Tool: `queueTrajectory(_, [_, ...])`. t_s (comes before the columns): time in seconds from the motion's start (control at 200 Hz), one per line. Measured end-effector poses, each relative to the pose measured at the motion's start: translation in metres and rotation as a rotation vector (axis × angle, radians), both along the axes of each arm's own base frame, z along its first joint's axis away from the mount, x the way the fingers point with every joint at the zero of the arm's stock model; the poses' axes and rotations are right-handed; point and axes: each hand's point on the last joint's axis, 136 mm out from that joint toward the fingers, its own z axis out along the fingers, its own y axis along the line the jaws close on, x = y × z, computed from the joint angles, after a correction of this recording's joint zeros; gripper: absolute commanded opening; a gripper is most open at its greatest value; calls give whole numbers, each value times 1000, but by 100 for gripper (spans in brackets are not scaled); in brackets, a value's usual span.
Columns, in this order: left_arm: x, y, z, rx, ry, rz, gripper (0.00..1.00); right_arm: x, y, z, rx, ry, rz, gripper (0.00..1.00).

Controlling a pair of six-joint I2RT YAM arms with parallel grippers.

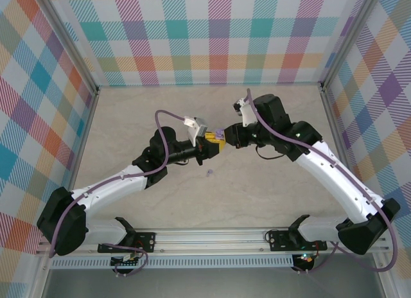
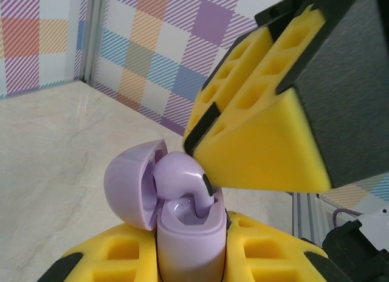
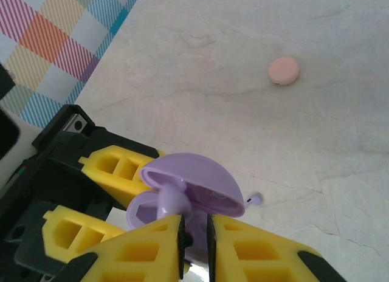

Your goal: Insert wireless bluetooth earbuds into charging case

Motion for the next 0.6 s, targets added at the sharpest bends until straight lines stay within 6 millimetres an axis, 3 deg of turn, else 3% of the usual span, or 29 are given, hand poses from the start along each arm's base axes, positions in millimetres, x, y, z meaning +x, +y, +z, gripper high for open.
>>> queueTrajectory(0.23, [-2, -1, 0, -1, 1, -9, 2, 2, 1, -4, -9, 6, 2, 20])
queueTrajectory(0.31, [0, 0, -1, 3, 3, 0, 1, 3, 0, -4, -14, 4, -5, 27])
queueTrajectory(0.6, [29, 19, -23, 91, 65, 202, 1, 20, -27, -19, -128, -5, -168, 40])
